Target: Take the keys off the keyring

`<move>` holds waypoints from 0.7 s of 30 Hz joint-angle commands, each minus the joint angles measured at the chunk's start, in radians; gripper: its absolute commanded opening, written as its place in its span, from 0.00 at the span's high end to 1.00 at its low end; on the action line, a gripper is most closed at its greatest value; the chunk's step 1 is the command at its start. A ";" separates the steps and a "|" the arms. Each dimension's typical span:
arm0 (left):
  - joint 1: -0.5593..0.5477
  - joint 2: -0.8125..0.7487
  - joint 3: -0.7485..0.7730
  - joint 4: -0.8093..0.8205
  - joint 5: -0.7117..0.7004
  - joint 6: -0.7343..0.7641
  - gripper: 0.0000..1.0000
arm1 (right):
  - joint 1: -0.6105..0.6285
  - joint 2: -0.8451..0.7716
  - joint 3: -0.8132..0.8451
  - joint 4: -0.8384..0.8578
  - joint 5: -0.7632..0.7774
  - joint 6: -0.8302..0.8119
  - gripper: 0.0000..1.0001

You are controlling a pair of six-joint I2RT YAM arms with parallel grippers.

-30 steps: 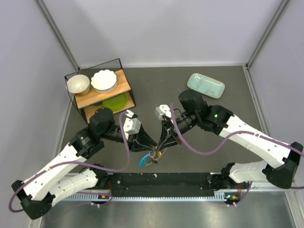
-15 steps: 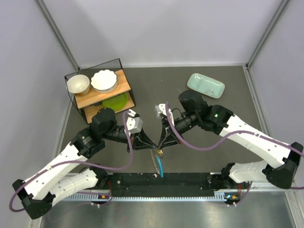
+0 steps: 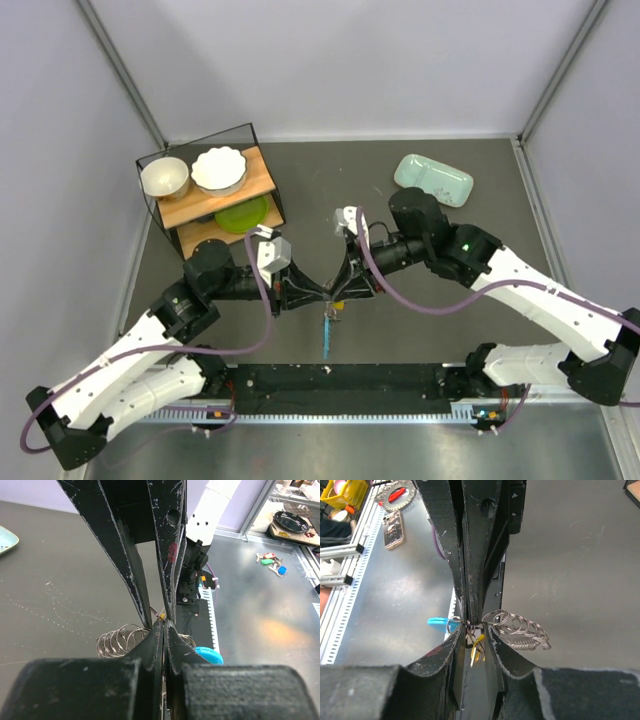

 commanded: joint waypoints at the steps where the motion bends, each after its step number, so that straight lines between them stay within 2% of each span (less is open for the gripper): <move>1: -0.001 -0.034 0.000 0.137 -0.025 -0.043 1.00 | -0.010 -0.036 -0.015 0.070 0.028 0.014 0.77; 2: -0.001 -0.038 0.000 0.135 -0.024 -0.043 1.00 | -0.015 -0.039 -0.018 0.070 0.027 0.015 0.71; 3: -0.001 -0.038 -0.005 0.138 -0.024 -0.041 1.00 | -0.015 -0.042 -0.021 0.069 0.025 0.015 0.69; 8: -0.001 -0.060 -0.026 0.163 -0.028 -0.041 1.00 | -0.023 -0.062 -0.041 0.067 0.027 0.012 0.69; 10: -0.001 -0.061 -0.026 0.166 -0.028 -0.041 1.00 | -0.024 -0.068 -0.047 0.069 0.021 0.011 0.73; 11: -0.001 -0.060 -0.028 0.167 -0.028 -0.044 1.00 | -0.024 -0.069 -0.047 0.069 0.021 0.009 0.80; 14: -0.001 -0.061 -0.028 0.169 -0.041 -0.044 1.00 | -0.024 -0.065 -0.046 0.069 0.016 0.008 0.92; 17: -0.001 -0.073 -0.034 0.172 -0.079 -0.043 1.00 | -0.024 -0.059 -0.047 0.072 0.016 0.006 0.99; 21: -0.001 -0.109 -0.066 0.207 -0.191 -0.053 1.00 | -0.024 -0.050 -0.047 0.090 0.010 0.025 1.00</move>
